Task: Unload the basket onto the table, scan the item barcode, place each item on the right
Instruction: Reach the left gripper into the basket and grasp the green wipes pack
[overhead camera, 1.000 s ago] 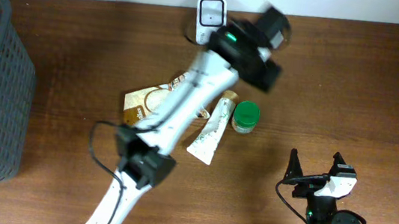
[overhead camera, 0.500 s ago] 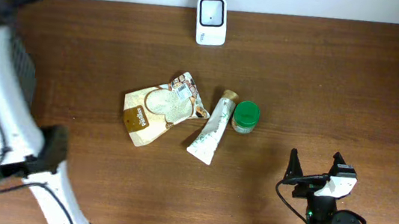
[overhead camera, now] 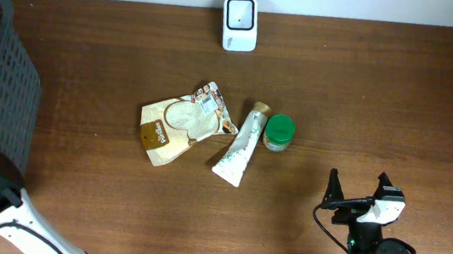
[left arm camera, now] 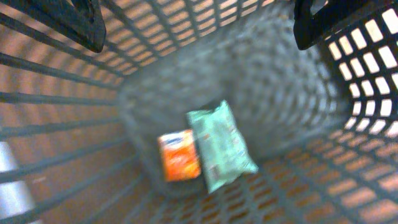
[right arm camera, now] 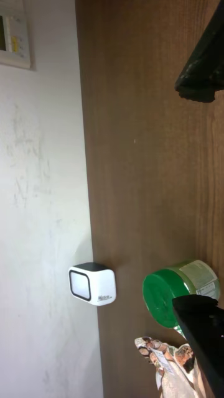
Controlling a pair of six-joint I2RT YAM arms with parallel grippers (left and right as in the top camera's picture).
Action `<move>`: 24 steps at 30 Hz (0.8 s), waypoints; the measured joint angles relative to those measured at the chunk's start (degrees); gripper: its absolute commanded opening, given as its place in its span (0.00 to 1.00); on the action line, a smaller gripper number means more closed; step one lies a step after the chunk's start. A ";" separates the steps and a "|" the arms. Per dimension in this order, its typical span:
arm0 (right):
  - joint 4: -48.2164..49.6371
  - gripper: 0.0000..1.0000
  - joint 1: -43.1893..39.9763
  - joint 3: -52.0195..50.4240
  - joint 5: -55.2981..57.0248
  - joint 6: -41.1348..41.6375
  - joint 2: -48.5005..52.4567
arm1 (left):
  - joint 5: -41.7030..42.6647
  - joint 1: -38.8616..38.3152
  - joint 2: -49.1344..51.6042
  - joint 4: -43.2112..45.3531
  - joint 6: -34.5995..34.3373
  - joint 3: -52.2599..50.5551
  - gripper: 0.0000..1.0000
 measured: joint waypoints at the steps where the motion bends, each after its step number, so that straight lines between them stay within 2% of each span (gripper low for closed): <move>1: 0.00 0.98 0.00 0.00 0.00 0.00 0.00 | 0.02 0.63 0.00 0.85 0.00 -2.56 0.94; 9: 0.02 0.98 0.00 0.00 0.00 -0.02 0.00 | 0.02 3.65 0.00 11.65 -0.02 -22.95 0.94; 14: 0.02 0.98 0.00 0.00 0.00 0.00 0.00 | 0.04 3.87 0.00 23.61 0.68 -34.77 0.95; 17: 0.02 0.98 0.00 0.00 0.00 -0.02 0.00 | 0.00 3.87 0.00 29.44 1.14 -38.23 0.95; 24: 0.02 0.98 0.00 0.00 0.00 -0.02 0.00 | 0.00 3.87 0.00 35.69 1.62 -42.47 0.93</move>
